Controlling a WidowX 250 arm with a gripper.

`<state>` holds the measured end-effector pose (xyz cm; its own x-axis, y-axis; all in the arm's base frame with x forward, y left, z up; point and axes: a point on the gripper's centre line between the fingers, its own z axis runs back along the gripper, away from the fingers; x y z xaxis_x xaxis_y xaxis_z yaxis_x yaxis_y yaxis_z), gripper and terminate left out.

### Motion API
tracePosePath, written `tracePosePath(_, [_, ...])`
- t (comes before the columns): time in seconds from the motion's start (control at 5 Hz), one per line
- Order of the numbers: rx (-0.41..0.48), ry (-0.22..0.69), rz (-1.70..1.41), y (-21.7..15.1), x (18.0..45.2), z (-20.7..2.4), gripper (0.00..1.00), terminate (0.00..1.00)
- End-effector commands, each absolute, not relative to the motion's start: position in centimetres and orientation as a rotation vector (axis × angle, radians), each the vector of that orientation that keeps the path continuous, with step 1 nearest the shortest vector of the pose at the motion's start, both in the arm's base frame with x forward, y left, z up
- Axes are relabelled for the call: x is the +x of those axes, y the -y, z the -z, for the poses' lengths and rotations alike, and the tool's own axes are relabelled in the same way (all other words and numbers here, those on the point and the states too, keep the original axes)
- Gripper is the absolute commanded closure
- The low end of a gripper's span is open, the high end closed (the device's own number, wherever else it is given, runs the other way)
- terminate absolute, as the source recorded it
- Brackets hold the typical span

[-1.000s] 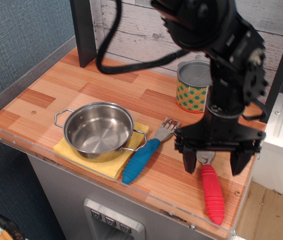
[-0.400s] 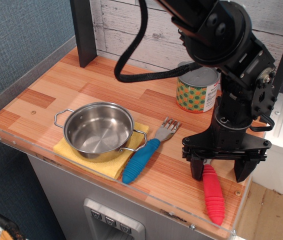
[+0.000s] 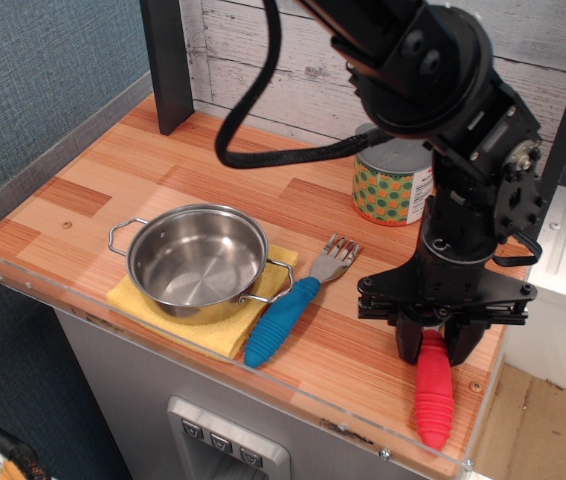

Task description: Pick up the red spoon and place it to left of the pot

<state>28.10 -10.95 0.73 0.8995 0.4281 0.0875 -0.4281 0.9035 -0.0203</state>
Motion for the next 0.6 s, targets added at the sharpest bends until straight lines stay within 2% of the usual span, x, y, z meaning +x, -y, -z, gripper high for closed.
tracePosePath(0.0, [-0.013,0.112,-0.415,8.6,28.9,-5.6,1.00,0.00])
tracePosePath(0.2, [-0.028,0.119,-0.405,7.2,28.7,-7.4,1.00,0.00])
tracePosePath(0.4, [0.025,0.094,-0.352,4.4,28.4,-9.3,1.00,0.00])
